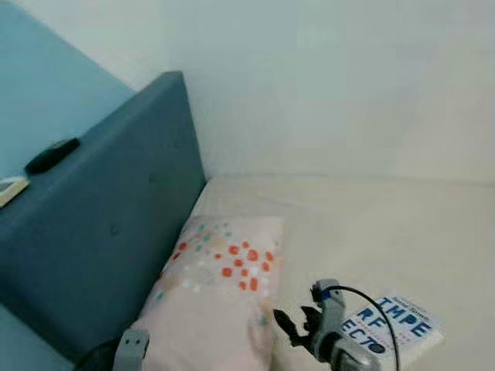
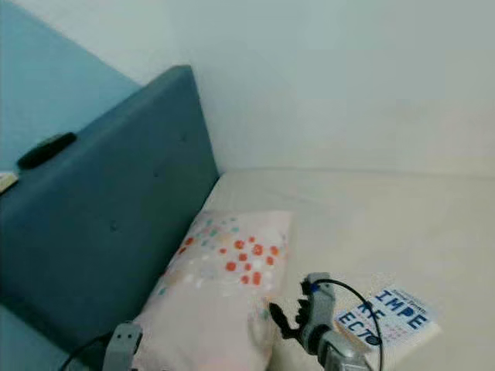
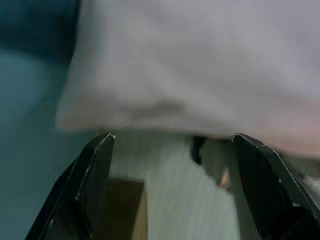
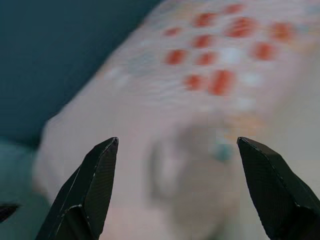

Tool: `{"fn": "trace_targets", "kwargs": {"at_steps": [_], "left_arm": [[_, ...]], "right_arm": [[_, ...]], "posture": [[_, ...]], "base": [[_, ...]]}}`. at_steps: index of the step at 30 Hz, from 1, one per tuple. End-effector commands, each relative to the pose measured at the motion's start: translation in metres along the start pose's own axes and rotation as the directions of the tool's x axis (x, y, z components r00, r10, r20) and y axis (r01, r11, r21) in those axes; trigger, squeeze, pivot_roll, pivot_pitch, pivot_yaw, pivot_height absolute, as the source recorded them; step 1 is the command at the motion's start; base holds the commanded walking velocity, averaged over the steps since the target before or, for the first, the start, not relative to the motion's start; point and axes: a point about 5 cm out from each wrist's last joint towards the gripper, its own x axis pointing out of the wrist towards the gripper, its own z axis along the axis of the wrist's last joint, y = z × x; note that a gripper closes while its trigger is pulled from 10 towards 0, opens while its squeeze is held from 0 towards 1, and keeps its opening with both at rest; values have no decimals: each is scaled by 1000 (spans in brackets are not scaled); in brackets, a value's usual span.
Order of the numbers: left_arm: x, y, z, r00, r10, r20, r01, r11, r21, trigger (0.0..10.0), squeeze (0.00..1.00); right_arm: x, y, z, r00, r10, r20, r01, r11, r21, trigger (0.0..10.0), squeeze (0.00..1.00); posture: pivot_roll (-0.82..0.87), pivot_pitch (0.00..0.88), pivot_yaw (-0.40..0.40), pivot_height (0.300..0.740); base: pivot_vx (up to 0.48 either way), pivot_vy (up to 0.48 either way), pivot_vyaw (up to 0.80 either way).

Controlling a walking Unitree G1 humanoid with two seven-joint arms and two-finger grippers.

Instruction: Clean up the room

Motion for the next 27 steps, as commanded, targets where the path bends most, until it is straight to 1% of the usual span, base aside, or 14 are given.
{"fn": "trace_targets", "kwargs": {"at_steps": [1, 5, 10, 12, 15, 17, 19, 20, 21, 22, 23, 24, 25, 27], "left_arm": [[-1, 0, -6, 1000, 2, -28, -2, 1000, 11, 10000, 0], [-1, -1, -11, 998, -2, -56, 4, 999, 33, 10000, 0], [-2, -1, -13, 998, -2, -64, 4, 999, 33, 10000, 0], [-2, -2, -16, 997, -6, -79, 9, 999, 32, 10000, 0], [-2, -2, -18, 996, -8, -88, 11, 999, 34, 10000, 0], [-3, -2, -22, 995, -11, -103, 14, 999, 29, 10000, 0], [-3, -2, -22, 995, -11, -103, 14, 999, 29, 10000, 0], [-3, -2, -23, 994, -14, -107, 17, 1000, 26, 10000, 0], [-3, -2, -23, 994, -14, -107, 17, 1000, 26, 10000, 0], [-4, -3, -24, 994, -19, -108, 20, 1000, 17, 10000, 0], [-4, -3, -24, 994, -21, -111, 23, 1000, 14, 10000, 0], [-4, -3, -24, 994, -21, -111, 23, 1000, 14, 10000, 0], [-3, -5, -25, 993, -27, -117, 28, 1000, 10, 10000, 0], [-3, -6, -26, 992, -28, -120, 30, 999, 11, 10000, 0]], "right_arm": [[-3, -3, -2, 1000, -1, -15, 0, 1000, -19, 10000, 0], [-1, 1, -3, 999, 28, -24, -29, 999, -36, 10000, 0], [-1, 3, -4, 998, 52, -36, -54, 997, -46, 10000, 0], [-2, 6, -7, 994, 89, -58, -92, 994, -55, 10000, 0], [-2, 7, -9, 992, 107, -72, -111, 992, -57, 10000, 0], [-4, 8, -13, 984, 137, -111, -145, 987, -70, 10000, 0], [-4, 8, -13, 984, 137, -111, -145, 987, -70, 10000, 0], [-5, 7, -16, 981, 133, -142, -147, 985, -93, 10000, 0], [-5, 7, -16, 981, 133, -142, -147, 985, -93, 10000, 0], [-6, 1, -18, 980, 69, -185, -98, 984, -148, 10000, 0], [-7, -5, -18, 978, 2, -207, -45, 978, -203, 10000, 0], [-7, -5, -18, 978, 2, -207, -45, 978, -203, 10000, 0], [-6, -15, -13, 972, -111, -209, 55, 964, -259, 10000, 0], [-6, -16, -11, 971, -126, -204, 70, 962, -262, 10000, 0]], "posture": [[-149, 0, 33, 740], [-150, 0, 33, 740], [-152, 0, 34, 740], [-154, 0, 35, 740], [-155, 0, 35, 740], [-155, 0, 35, 740], [-155, 0, 35, 740], [-155, 0, 35, 740], [-155, 0, 35, 740], [-152, 0, 32, 740], [-151, 0, 29, 740], [-151, 0, 29, 740], [-151, 0, 29, 740], [-151, 0, 29, 740]], "base": [[0, 0, 750], [0, 0, 750], [0, 0, 750], [0, 0, 750], [0, 0, 750], [0, 0, 750], [0, 0, 750], [0, 0, 756], [0, 0, 756], [0, 0, 0], [0, 0, 0], [0, 0, 0], [0, 0, 0], [0, 0, 0]]}}
